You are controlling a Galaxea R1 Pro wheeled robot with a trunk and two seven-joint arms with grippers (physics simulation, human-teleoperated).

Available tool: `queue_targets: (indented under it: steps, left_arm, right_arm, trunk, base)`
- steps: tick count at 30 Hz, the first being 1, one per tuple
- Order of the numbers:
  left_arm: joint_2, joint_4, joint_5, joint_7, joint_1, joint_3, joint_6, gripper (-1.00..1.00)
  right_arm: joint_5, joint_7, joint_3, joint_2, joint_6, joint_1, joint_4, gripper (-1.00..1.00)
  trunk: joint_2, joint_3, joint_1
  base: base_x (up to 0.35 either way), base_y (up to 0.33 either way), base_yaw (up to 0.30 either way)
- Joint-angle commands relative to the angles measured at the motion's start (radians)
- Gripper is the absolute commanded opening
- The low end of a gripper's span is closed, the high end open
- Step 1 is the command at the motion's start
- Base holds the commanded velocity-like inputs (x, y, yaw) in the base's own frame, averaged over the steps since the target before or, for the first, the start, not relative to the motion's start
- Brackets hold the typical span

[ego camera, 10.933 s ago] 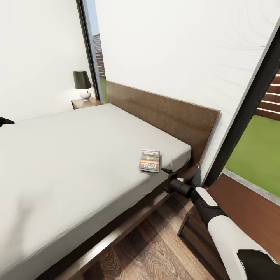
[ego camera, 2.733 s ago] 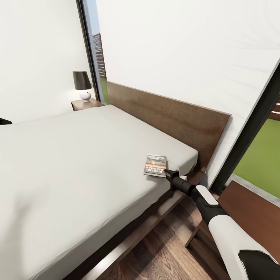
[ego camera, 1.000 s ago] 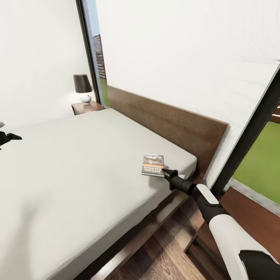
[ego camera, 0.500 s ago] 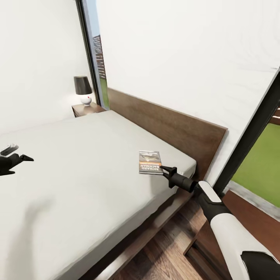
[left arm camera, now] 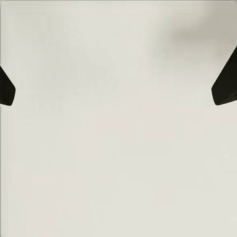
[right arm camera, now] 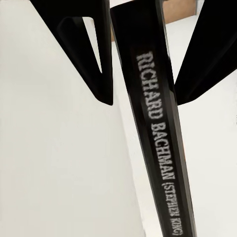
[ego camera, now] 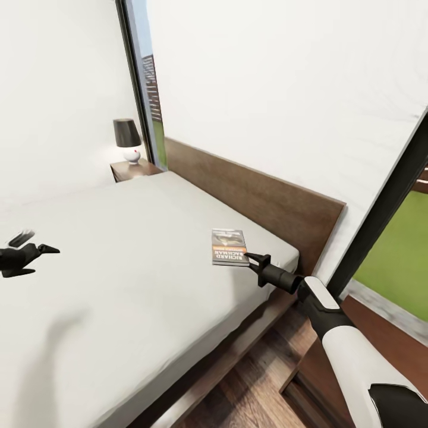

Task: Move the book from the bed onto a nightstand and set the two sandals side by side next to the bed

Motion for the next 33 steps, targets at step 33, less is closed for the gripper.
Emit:
queue_targets:
  steps: [33]
  left_arm:
    - [0.064, 0.064, -0.023, -0.162, 0.035, -0.001, -0.091, 1.00]
  right_arm:
    - [0.011, 0.000, -0.005, 0.002, 0.006, -0.001, 0.012, -1.00]
  trunk:
    - [0.231, 0.103, -0.127]
  base:
    - [0.000, 0.000, 0.000]
